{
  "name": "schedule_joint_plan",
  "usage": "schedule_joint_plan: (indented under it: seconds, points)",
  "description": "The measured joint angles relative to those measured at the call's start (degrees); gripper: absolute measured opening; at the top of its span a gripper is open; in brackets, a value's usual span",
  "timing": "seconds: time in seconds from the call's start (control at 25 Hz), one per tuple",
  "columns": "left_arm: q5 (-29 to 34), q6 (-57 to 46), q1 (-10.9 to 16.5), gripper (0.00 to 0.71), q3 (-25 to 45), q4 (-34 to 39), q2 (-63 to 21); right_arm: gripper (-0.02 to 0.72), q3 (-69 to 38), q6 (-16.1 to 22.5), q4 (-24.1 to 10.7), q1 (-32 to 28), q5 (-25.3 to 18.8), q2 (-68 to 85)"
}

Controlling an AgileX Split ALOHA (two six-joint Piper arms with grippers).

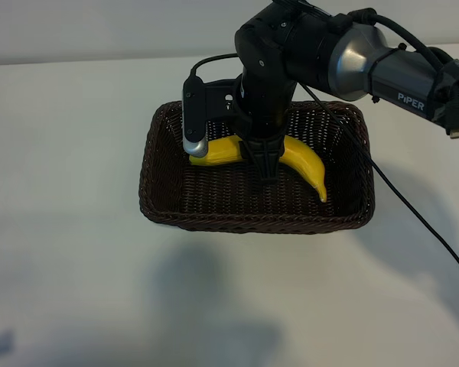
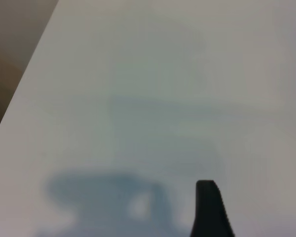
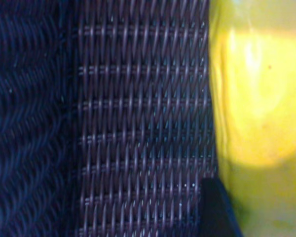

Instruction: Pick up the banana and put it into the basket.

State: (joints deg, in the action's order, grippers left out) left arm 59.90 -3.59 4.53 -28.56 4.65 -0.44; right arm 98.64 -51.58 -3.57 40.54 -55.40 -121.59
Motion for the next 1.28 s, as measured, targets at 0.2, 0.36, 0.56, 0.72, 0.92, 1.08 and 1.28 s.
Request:
schedule_joint_plan:
  seconds: [0.2,0.36,0.56,0.72,0.92,1.08,1.28]
  points:
    - [0.00,0.00,0.00,0.483,0.00,0.00,0.00,0.501,0.00,0.00,0.00,0.00,0.00,0.00]
    - [0.00,0.00,0.00,0.483,0.00,0.00,0.00,0.527,0.00,0.00,0.04,0.00,0.00,0.19]
    - [0.00,-0.05,0.00,0.483,0.00,0.00,0.00,0.530,0.00,0.00,-0.01,0.00,-0.66,2.85]
    - [0.00,-0.05,0.00,0.483,0.00,0.00,0.00,0.530,0.02,-0.26,-0.14,-0.41,-2.03,4.75]
    - [0.00,-0.05,0.00,0.483,0.00,0.00,0.00,0.519,0.06,-0.44,-0.19,-2.78,-2.36,5.28]
    - [0.00,-0.05,0.00,0.483,0.00,0.00,0.00,0.511,0.06,2.48,0.53,-6.64,-2.96,5.28]
    - [0.00,-0.05,0.00,0.483,0.00,0.00,0.00,0.511,0.06,13.79,3.18,-13.48,-4.09,5.87]
